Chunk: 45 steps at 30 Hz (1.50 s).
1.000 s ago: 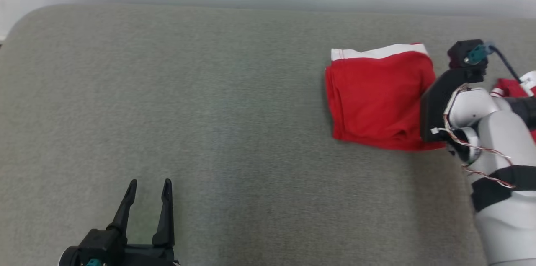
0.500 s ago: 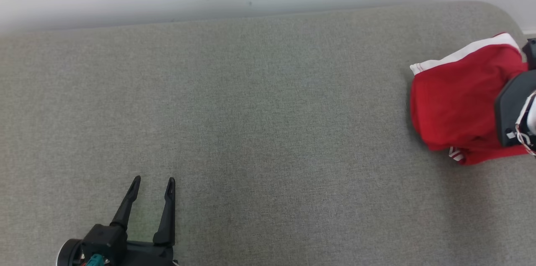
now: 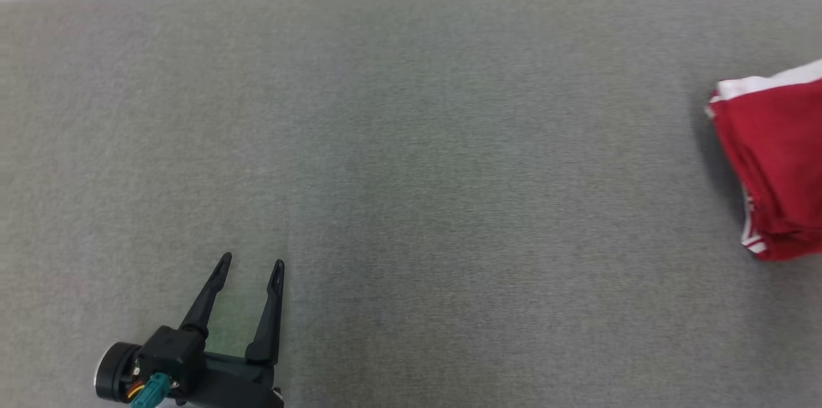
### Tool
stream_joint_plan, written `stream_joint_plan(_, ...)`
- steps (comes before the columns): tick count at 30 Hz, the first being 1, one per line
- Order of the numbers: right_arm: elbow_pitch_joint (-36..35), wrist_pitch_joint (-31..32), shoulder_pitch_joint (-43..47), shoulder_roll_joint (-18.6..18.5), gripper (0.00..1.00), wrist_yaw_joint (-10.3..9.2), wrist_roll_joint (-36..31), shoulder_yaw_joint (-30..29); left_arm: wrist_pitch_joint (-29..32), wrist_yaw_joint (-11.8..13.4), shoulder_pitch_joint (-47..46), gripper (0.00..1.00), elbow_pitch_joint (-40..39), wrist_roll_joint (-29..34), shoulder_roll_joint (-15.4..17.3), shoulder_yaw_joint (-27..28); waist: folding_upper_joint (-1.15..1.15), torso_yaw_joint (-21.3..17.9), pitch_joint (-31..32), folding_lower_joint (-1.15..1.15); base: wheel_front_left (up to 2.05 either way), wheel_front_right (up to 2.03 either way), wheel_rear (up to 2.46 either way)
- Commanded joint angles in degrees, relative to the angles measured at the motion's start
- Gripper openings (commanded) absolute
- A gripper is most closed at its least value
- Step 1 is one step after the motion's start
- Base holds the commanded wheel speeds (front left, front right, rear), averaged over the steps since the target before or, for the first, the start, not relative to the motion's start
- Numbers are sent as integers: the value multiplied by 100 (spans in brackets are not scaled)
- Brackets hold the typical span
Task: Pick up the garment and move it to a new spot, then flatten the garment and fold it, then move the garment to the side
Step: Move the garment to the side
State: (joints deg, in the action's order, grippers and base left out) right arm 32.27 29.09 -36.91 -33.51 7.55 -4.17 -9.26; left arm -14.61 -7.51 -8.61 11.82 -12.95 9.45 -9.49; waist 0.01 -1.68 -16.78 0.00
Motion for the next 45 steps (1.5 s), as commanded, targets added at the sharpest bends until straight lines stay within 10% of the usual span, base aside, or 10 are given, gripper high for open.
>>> stream_joint_plan(1,95,-138,-29,16,35,-11,-90,-145,-12,10,-85,100,-5,-18,40,-9,-1,177,-126,0,0,0,0)
stream_joint_plan(2,145,-229,-32,54,45,-11,-144,-250,-15,16,-95,100,-6,-19,49,-6,-1,196,-127,0,0,0,0)
stream_joint_plan(4,240,-434,-30,168,100,-11,-124,-407,-28,30,-87,100,-18,-89,27,13,-1,227,-101,0,0,0,0)
stream_joint_plan(13,-191,-1573,397,1047,100,-11,1124,-905,-61,16,148,100,-439,-420,-108,159,-1,199,344,0,0,0,0)
stream_joint_plan(23,-1900,-2676,2332,1869,100,-11,2097,20,-60,241,587,100,-241,-793,-469,805,-1,131,1127,0,0,0,0)
stream_joint_plan(45,-2934,-2819,4171,3014,100,-11,912,173,-61,297,1031,100,433,-184,-492,1055,-1,135,1855,0,0,0,0)
